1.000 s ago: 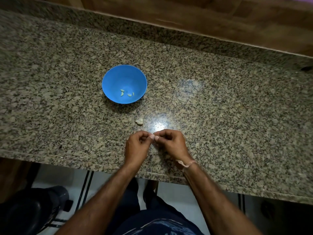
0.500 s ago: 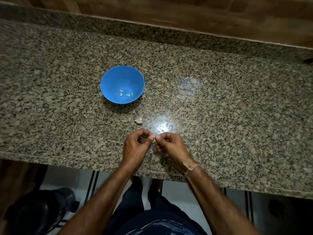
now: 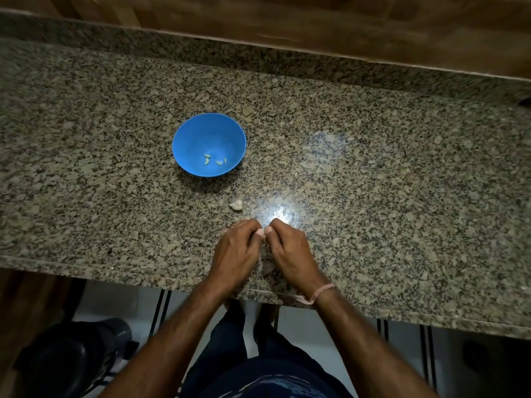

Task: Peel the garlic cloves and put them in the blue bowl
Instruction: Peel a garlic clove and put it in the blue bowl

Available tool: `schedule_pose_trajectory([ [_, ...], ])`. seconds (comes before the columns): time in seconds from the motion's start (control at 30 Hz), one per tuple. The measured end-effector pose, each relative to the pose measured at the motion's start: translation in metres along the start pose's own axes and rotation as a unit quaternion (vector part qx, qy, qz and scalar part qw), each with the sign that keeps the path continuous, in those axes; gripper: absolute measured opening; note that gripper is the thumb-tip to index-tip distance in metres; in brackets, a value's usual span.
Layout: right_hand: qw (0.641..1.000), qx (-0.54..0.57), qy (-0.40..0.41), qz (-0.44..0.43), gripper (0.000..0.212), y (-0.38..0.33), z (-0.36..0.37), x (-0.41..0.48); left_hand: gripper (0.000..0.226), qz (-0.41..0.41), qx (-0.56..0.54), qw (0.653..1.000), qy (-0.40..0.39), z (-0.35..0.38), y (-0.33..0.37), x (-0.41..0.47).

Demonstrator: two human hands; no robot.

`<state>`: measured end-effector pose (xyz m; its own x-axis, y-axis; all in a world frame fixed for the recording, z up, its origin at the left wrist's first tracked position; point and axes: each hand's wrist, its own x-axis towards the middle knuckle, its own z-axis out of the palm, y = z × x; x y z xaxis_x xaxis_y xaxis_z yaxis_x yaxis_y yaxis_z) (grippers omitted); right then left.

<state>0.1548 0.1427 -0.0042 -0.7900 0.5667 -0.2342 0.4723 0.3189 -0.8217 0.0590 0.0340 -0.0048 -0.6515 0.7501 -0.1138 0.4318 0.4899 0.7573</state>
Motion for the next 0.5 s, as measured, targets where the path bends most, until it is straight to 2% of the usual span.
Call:
schedule_pose_trajectory([
  [0.07, 0.997, 0.035, -0.050, 0.057, 0.034, -0.0026, -0.0044, 0.0028, 0.020, 0.048, 0.076, 0.996, -0.014, -0.0009, -0.0033, 0.0010],
  [0.13, 0.996, 0.038, -0.061, 0.059, 0.032, -0.0044, -0.0055, 0.0020, 0.021, 0.043, 0.079, 0.996, -0.028, -0.0016, -0.0031, 0.0018],
  [0.2, 0.999, -0.037, -0.019, -0.018, 0.027, -0.0030, -0.0030, -0.0006, 0.025, -0.048, -0.038, 0.997, -0.056, -0.0029, -0.0015, 0.0061],
  [0.27, 0.990, -0.115, 0.007, -0.084, 0.025, -0.0006, -0.0007, -0.0021, 0.027, -0.163, -0.195, 0.962, -0.102, -0.0054, 0.0015, 0.0091],
  [0.3, 0.987, -0.127, 0.011, -0.094, 0.025, -0.0009, -0.0007, -0.0017, 0.027, -0.183, -0.218, 0.953, -0.108, -0.0058, 0.0026, 0.0087],
  [0.37, 0.997, -0.068, -0.002, -0.048, 0.027, -0.0027, -0.0025, 0.0019, 0.026, -0.108, -0.116, 0.985, -0.067, -0.0041, 0.0045, 0.0055],
  [0.43, 0.994, 0.090, -0.039, 0.052, 0.027, -0.0073, -0.0054, 0.0044, 0.023, 0.005, 0.020, 1.000, -0.017, -0.0024, 0.0042, 0.0027],
  [0.47, 0.987, 0.131, -0.051, 0.081, 0.026, -0.0082, -0.0059, 0.0045, 0.023, 0.017, 0.032, 0.999, -0.011, -0.0014, 0.0041, 0.0031],
  [0.5, 0.990, 0.109, -0.049, 0.069, 0.026, -0.0081, -0.0053, 0.0038, 0.024, 0.000, 0.005, 1.000, -0.018, -0.0014, 0.0049, 0.0046],
])
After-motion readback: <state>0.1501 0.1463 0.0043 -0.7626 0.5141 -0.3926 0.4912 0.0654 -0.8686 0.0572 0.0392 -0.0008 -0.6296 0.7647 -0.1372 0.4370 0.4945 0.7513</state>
